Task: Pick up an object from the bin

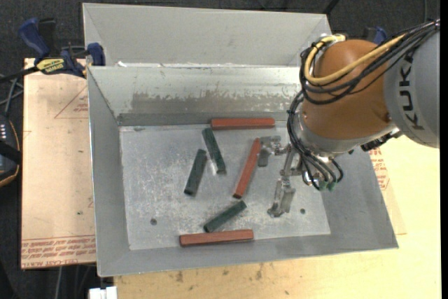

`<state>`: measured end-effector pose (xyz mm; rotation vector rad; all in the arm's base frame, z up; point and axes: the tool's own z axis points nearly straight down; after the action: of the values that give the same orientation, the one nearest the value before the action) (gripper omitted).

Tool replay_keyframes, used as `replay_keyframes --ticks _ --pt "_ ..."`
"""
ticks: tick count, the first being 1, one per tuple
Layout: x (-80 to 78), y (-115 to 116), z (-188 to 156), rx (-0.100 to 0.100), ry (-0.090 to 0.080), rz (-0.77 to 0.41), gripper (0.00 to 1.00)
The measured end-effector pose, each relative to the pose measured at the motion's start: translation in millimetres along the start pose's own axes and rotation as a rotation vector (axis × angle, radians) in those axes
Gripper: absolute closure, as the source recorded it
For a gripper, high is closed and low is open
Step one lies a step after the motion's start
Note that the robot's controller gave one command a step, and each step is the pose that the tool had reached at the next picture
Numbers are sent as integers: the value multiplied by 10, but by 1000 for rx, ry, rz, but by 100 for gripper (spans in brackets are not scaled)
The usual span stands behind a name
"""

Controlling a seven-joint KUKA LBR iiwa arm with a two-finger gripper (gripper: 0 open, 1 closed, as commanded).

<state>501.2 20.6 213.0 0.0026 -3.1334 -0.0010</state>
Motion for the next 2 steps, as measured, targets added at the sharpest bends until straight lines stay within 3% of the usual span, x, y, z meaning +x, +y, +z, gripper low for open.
replay_keyframes --ticks 1,2 --pt "-16 -1 -41 0 -9 1 0" --pt "-111 54 382 -1 -17 53 0"
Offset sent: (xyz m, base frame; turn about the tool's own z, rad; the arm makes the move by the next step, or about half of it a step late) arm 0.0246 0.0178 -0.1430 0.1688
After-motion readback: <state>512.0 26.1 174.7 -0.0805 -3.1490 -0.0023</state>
